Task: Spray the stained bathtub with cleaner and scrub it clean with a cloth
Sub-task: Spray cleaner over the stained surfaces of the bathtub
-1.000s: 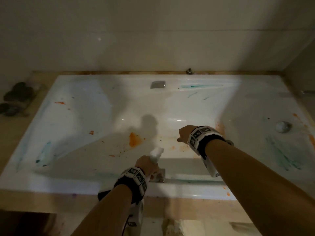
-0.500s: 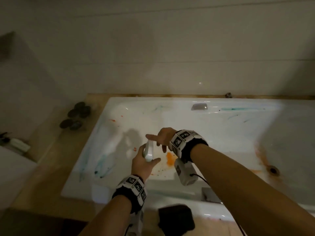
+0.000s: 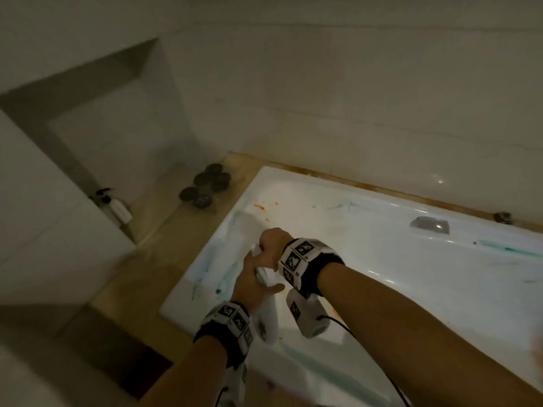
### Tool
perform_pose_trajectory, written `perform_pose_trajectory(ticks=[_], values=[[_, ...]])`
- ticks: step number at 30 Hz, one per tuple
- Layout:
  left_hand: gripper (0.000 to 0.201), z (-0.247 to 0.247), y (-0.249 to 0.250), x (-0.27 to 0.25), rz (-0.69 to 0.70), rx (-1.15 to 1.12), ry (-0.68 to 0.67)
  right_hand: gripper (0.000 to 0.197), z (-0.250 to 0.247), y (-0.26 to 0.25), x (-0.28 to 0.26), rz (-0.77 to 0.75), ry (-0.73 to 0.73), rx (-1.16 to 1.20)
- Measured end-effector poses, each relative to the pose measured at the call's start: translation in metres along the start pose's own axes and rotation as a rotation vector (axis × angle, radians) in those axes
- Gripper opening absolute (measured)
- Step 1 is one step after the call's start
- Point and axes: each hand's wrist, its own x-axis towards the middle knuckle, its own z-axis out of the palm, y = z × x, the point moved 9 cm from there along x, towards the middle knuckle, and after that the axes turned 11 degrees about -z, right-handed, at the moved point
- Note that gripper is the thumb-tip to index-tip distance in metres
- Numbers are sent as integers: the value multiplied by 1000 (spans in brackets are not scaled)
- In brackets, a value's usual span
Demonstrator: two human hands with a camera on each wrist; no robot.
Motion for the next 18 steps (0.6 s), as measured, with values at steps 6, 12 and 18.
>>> perform_pose_trajectory(ticks=[6,12,18], values=[[90,-80,-67,40,-282,-3,73,37,9,-42,46,-84,-77,-187],[49,-168,-121,81,-368,72,222,49,12,-64,113,44,8,-45],[30,-221,-175,116,-456,72,220,25,36,-94,189,134,46,129]])
